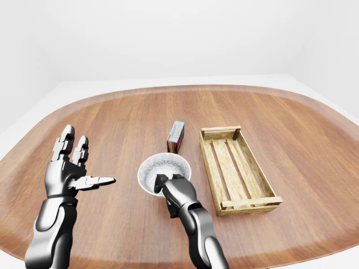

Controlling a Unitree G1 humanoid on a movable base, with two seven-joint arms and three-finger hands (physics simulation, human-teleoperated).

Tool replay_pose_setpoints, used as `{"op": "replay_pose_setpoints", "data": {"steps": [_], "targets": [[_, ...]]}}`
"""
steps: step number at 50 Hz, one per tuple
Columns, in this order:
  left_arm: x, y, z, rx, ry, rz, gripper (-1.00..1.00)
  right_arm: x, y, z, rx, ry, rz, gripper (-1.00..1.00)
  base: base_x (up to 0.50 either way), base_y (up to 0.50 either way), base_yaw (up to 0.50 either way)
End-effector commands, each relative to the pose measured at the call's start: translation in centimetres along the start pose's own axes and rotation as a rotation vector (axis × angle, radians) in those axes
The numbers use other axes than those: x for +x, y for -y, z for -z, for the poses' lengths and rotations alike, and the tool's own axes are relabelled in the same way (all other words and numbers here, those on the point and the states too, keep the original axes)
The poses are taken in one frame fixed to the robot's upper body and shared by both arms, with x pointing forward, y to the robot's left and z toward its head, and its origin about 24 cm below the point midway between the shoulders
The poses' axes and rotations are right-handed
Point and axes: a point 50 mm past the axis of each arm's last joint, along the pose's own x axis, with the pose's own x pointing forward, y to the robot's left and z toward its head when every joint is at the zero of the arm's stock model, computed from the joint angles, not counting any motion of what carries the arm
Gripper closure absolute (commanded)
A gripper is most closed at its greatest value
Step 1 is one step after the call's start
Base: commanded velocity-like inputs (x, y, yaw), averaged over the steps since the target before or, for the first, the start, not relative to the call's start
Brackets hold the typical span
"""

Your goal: Pick up the bowl on the left and put it in the tray.

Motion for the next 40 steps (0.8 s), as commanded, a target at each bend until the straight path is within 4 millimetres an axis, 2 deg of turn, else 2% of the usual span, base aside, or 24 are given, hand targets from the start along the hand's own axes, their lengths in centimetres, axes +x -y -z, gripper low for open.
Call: {"op": "replay_pose_setpoints", "data": {"steps": [1,3,9,10,12,17,21,22,25,27,32,33,38,39,40], "targets": [[-0.1,0.6,1.5,0.004,-0.064,0.001,-1.00,-1.0,3.9,-2.5,-0.139,0.039,0.045,1.00,0.00,0.00,0.00],[-0.1,0.6,1.5,0.005,-0.061,0.000,-1.00,-1.3,5.2,-2.8,-0.152,0.040,0.070,1.00,0.00,0.00,0.00],[-0.1,0.6,1.5,0.005,-0.061,0.000,-1.00,-1.3,5.2,-2.7,-0.150,0.035,0.071,1.00,0.00,0.00,0.00],[-0.1,0.4,1.5,0.002,-0.060,-0.002,-1.00,-1.9,7.7,-2.8,-0.173,0.029,0.138,1.00,0.00,0.00,0.00],[-0.1,0.5,1.4,0.003,-0.056,-0.002,-1.00,-1.9,9.1,-2.1,-0.184,-0.005,0.184,1.00,0.00,0.00,0.00],[-0.1,0.5,1.5,0.003,-0.063,-0.002,-1.00,-1.9,11.1,-1.2,-0.163,-0.022,0.247,1.00,0.00,0.00,0.00],[-0.1,0.5,1.5,0.003,-0.064,-0.002,-1.00,-1.9,11.1,-1.2,-0.164,-0.021,0.247,1.00,0.00,0.00,0.00],[-0.1,0.5,1.6,0.004,-0.065,-0.002,-1.00,-2.7,13.3,-0.8,-0.187,-0.036,0.339,1.00,0.00,0.00,0.00],[-0.1,0.5,1.6,0.004,-0.065,-0.002,-1.00,-2.8,13.5,-0.8,-0.191,-0.036,0.344,1.00,0.00,0.00,0.00],[-0.1,0.5,1.4,0.004,-0.059,-0.003,-1.00,-3.3,15.0,-0.7,-0.213,-0.042,0.406,1.00,0.00,0.00,0.00],[-0.1,0.5,1.4,0.003,-0.056,-0.003,-1.00,-3.3,15.5,-0.2,-0.231,-0.066,0.409,1.00,0.00,0.00,0.00],[-0.1,0.6,1.4,0.004,-0.057,-0.002,-1.00,-2.9,16.4,0.8,-0.201,-0.077,0.409,1.00,0.00,0.00,0.00],[-0.1,0.6,1.4,0.004,-0.057,-0.002,-1.00,-2.8,16.4,0.8,-0.207,-0.068,0.403,1.00,0.00,0.00,0.00],[0.0,0.6,1.4,0.003,-0.057,-0.003,-1.00,-2.9,17.9,2.2,-0.190,-0.096,0.422,1.00,0.00,0.00,0.00],[0.0,0.6,1.4,0.004,-0.056,-0.002,-1.00,-2.9,18.1,2.4,-0.194,-0.095,0.420,1.00,0.00,0.00,0.00]]}}
